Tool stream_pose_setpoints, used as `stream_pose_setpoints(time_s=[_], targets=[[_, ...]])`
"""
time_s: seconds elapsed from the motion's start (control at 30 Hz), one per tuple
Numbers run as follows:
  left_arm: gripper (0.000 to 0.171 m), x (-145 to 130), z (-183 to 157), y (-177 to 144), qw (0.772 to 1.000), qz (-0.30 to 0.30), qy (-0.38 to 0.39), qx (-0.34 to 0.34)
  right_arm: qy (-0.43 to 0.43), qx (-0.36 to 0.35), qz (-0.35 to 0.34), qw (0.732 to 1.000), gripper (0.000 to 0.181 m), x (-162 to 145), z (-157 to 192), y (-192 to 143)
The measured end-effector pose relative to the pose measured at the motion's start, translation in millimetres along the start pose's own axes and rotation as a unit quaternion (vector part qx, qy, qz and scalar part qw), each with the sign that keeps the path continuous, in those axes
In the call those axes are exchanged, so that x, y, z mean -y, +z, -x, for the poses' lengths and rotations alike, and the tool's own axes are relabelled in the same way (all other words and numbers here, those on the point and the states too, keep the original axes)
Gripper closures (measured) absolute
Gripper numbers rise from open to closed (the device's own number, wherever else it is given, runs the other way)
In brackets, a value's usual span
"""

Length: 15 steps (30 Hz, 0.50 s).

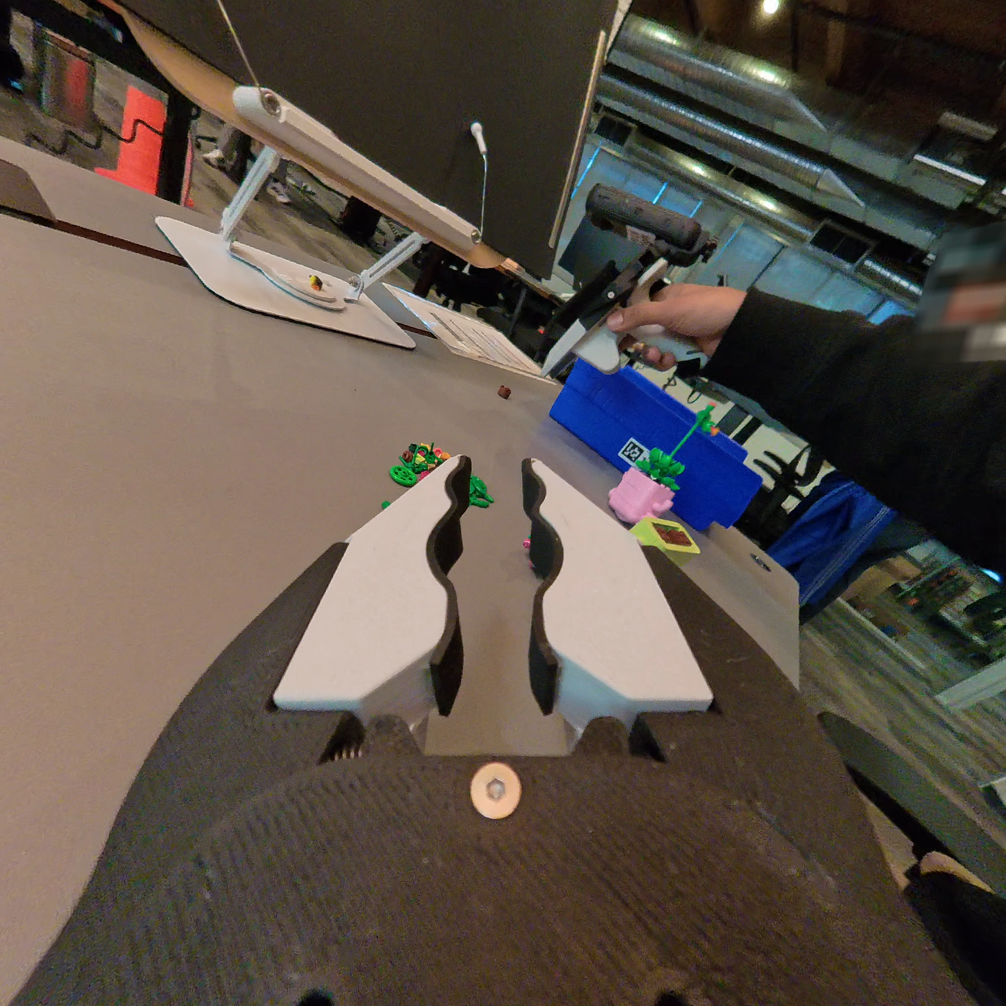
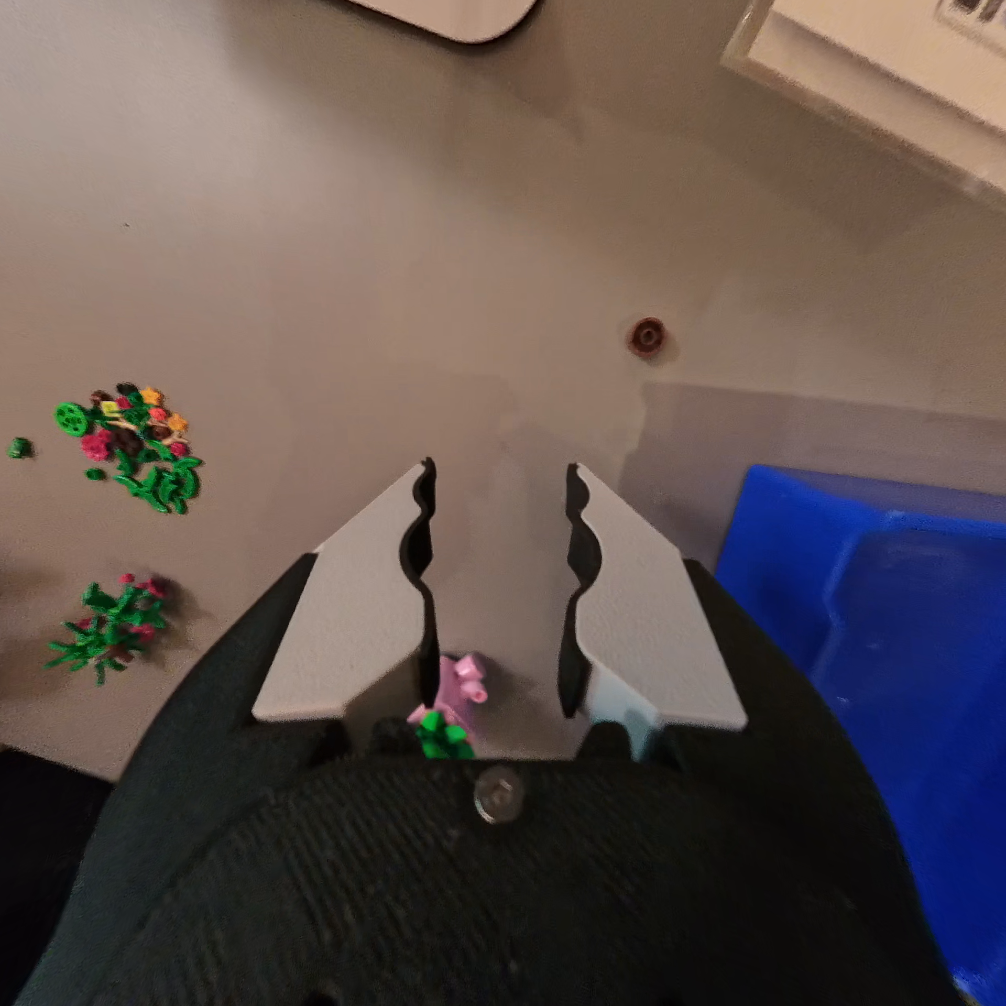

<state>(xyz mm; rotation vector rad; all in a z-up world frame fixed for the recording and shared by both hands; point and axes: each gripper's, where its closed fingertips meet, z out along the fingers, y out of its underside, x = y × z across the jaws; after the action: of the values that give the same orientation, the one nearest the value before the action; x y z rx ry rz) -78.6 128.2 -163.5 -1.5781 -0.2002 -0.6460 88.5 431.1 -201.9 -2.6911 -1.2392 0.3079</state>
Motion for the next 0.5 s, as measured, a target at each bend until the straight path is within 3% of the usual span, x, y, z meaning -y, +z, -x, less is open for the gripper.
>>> stream_pose_setpoints(time_s=[0.13,0.23,0.5], targets=[[0.156,2,1,-2,1.0,-0.01,-0.016,-0.007,-0.054,-0.065,-0.051,0.995,0.142,13,-22,-10],[0.156,2,-2,-1,1.0,-0.008,-0.003,-0.007,-0.076,-0.084,-0.07,0.991,0.145,24,-40,3],[0.156,-1,-9,0,1.0,-0.002,0.027,-0.008,-0.08,-0.096,0.011,0.992,0.14,31,-69,56]])
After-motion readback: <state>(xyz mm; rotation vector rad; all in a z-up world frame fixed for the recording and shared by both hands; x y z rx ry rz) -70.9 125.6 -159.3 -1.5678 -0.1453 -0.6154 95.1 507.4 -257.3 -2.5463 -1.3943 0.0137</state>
